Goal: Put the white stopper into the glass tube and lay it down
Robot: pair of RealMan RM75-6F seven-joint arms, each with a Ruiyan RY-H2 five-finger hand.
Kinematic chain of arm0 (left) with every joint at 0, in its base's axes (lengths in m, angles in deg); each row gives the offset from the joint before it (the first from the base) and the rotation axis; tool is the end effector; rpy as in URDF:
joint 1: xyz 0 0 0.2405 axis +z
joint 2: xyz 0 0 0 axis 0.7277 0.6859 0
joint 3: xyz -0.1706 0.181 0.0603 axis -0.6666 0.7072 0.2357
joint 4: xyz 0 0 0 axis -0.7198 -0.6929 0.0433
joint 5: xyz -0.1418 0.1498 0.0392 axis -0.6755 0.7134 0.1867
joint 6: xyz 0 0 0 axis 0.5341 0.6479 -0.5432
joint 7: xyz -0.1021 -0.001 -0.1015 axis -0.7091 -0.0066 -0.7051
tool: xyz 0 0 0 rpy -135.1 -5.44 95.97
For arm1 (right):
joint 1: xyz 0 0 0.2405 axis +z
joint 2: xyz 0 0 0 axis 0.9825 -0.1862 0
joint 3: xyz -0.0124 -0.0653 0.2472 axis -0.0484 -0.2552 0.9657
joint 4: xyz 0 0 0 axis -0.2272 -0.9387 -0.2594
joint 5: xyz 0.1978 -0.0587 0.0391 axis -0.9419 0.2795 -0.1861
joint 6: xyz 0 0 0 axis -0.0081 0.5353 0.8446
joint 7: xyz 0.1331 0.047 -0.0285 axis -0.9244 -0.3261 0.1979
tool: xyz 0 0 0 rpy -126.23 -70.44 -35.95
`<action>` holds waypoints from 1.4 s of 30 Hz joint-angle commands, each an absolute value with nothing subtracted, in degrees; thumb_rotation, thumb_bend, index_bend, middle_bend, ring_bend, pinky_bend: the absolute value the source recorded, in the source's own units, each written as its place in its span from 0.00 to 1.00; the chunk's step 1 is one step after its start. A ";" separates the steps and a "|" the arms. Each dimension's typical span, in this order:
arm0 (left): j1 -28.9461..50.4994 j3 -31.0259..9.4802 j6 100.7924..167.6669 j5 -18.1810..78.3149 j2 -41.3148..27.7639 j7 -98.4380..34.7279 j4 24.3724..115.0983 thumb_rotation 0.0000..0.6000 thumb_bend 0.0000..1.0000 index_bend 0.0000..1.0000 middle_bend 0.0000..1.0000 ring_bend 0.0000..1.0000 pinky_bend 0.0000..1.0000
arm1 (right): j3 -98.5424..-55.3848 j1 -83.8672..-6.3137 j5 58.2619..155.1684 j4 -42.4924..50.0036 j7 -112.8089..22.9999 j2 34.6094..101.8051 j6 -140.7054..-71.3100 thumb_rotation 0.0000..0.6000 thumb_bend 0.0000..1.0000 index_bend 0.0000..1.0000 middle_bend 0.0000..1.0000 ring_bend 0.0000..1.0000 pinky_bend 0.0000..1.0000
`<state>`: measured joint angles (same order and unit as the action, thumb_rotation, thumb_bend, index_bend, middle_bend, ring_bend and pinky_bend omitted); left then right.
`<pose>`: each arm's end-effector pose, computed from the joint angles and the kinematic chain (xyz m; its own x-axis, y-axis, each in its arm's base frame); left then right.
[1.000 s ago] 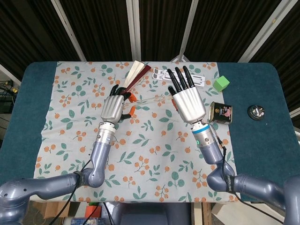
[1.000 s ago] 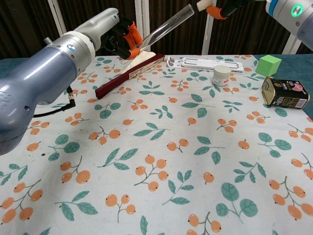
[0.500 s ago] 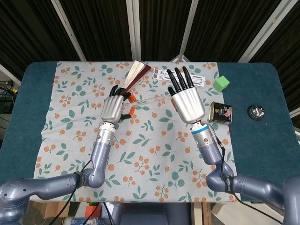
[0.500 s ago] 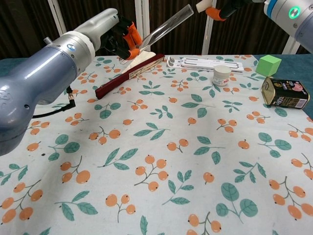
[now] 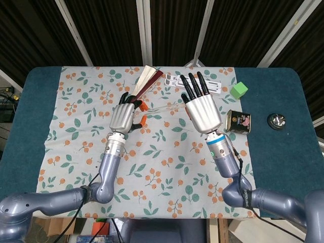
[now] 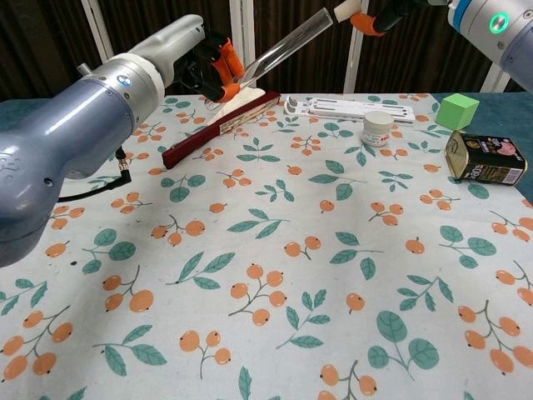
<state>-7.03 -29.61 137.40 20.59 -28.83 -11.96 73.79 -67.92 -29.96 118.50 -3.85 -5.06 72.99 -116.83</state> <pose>-0.0388 0.3935 -0.0234 0.0444 0.0503 0.9977 0.9741 -0.2236 -0.0321 -0.0612 -0.3868 0.0693 0.5285 0.4289 0.7326 -0.6600 -0.3351 0.6724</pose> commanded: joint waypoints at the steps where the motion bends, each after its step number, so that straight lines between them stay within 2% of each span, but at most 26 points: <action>1: -7.03 -29.67 137.58 20.18 -28.79 -11.44 74.16 1.00 0.60 0.60 0.65 0.18 0.03 | -68.02 -29.97 118.61 -3.58 -4.87 73.07 -116.85 1.00 0.47 0.63 0.12 0.00 0.00; 20: -5.11 -30.25 140.55 14.85 -27.36 -7.05 81.02 1.00 0.60 0.60 0.65 0.18 0.03 | -67.94 -30.41 118.82 -3.19 -3.59 72.97 -117.63 1.00 0.47 0.63 0.12 0.00 0.00; 29: -6.15 -31.38 140.64 13.43 -27.63 -6.12 81.50 1.00 0.60 0.60 0.66 0.19 0.04 | -67.92 -30.23 119.16 -3.42 -3.20 73.21 -117.65 1.00 0.48 0.63 0.12 0.00 0.00; 42: -6.57 -30.92 140.25 12.10 -27.53 -4.99 81.06 1.00 0.60 0.60 0.66 0.19 0.04 | -67.96 -29.77 119.89 -3.19 -2.98 73.71 -117.56 1.00 0.47 0.63 0.12 0.00 0.00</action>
